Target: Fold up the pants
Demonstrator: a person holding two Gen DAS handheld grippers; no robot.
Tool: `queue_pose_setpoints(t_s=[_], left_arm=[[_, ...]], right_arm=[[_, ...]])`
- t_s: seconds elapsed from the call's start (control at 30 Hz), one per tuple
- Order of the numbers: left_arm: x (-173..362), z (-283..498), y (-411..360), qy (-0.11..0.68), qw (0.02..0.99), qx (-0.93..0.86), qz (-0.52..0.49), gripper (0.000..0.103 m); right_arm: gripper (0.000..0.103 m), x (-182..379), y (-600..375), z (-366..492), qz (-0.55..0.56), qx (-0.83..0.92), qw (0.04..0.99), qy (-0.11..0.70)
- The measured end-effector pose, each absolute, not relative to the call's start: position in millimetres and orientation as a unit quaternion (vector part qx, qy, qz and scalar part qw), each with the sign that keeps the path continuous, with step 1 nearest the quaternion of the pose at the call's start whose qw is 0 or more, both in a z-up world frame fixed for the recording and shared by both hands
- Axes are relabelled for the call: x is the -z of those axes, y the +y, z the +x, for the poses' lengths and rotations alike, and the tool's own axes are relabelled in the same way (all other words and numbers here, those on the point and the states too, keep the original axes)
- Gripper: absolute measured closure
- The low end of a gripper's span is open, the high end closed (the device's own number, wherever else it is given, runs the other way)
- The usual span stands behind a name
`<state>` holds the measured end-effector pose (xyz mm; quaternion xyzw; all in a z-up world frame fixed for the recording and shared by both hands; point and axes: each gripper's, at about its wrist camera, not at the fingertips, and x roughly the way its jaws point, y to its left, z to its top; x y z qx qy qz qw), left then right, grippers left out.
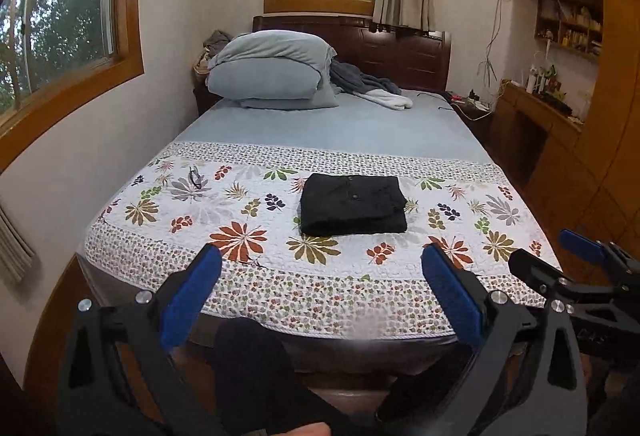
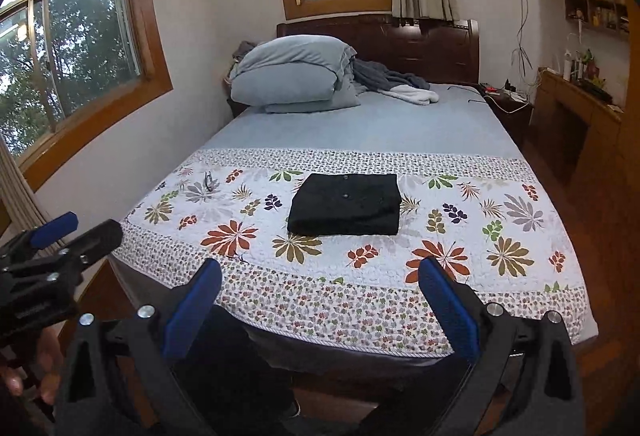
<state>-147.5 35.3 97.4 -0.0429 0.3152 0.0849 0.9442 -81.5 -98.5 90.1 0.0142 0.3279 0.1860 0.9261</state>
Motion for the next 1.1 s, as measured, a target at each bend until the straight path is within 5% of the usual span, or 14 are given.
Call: queue_pose_setpoints(t_s=[1.1], left_arm=[[-87.1, -84.1, 52.4, 0.337, 0.935, -0.086, -0.067, 0.003]], right_arm=[[0.004, -88.1, -85.6, -30.5, 0.012, -0.205, 0.919, 0.337]])
